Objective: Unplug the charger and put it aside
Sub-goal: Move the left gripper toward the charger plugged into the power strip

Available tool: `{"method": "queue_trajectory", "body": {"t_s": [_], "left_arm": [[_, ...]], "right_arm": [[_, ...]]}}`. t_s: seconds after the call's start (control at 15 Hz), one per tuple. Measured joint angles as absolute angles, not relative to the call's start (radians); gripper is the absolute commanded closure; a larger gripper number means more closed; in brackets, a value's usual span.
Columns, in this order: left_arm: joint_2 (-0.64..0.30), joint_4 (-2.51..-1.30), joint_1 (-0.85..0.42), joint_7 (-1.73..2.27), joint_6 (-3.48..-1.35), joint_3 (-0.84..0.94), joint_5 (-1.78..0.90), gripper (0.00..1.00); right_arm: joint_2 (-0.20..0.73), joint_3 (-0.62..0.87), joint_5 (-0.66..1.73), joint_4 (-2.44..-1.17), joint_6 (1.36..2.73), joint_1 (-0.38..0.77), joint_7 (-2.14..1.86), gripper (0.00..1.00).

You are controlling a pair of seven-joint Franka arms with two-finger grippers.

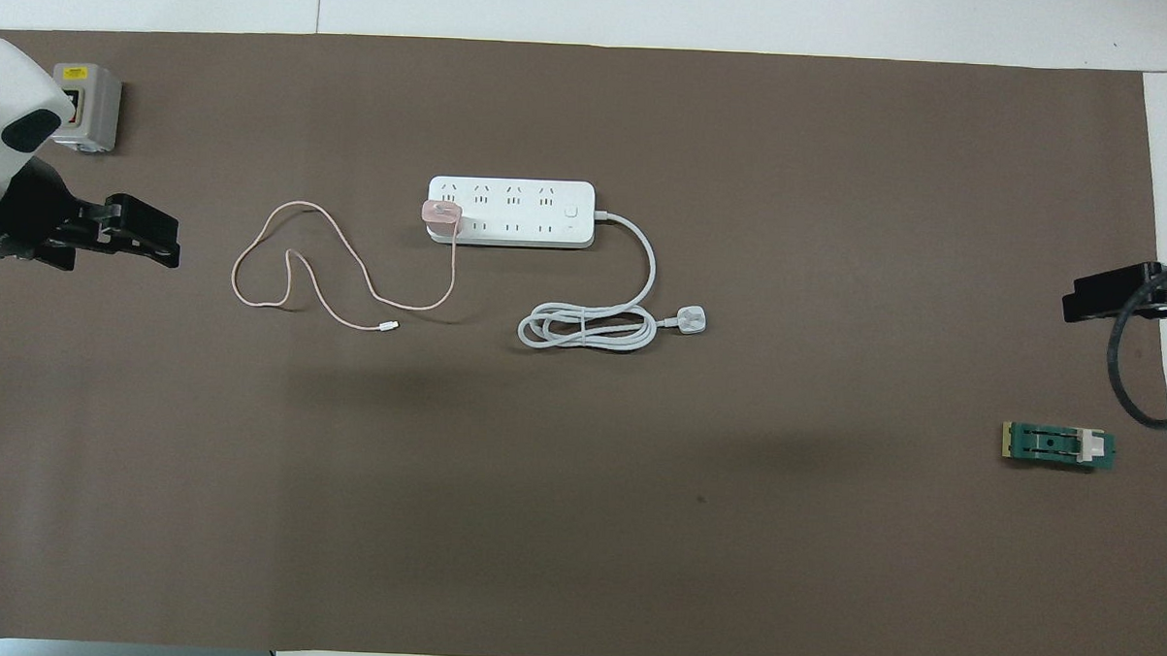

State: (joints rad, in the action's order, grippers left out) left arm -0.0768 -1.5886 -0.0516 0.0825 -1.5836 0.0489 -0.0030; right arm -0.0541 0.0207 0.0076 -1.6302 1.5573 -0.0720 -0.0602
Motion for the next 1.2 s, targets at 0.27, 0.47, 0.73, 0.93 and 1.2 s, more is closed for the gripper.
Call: {"method": "queue_trajectory", "body": {"t_s": [0.27, 0.47, 0.73, 0.93, 1.2], "left_arm": [[-0.077, -1.589, -0.052, 0.086, -1.585, 0.049, -0.003, 0.00], [-0.081, -1.589, -0.052, 0.176, -1.605, 0.050, -0.004, 0.00], [-0.100, -1.589, -0.077, 0.398, -1.665, 0.053, -0.006, 0.00], [-0.127, -1.590, -0.118, 0.661, -1.726, 0.054, -0.006, 0.00], [-0.207, -1.589, -0.179, 0.985, -1.809, 0.055, -0.006, 0.00]], "right_arm": [[-0.054, 0.021, 0.008, -1.630, 1.557, -0.072, -0.060, 0.00], [-0.054, 0.021, 0.008, -1.630, 1.557, -0.072, -0.060, 0.00], [-0.054, 0.021, 0.008, -1.630, 1.557, -0.072, -0.060, 0.00], [-0.054, 0.021, 0.008, -1.631, 1.557, -0.072, -0.060, 0.00], [-0.053, 0.032, 0.035, -1.672, 1.562, -0.069, 0.009, 0.00]]}}
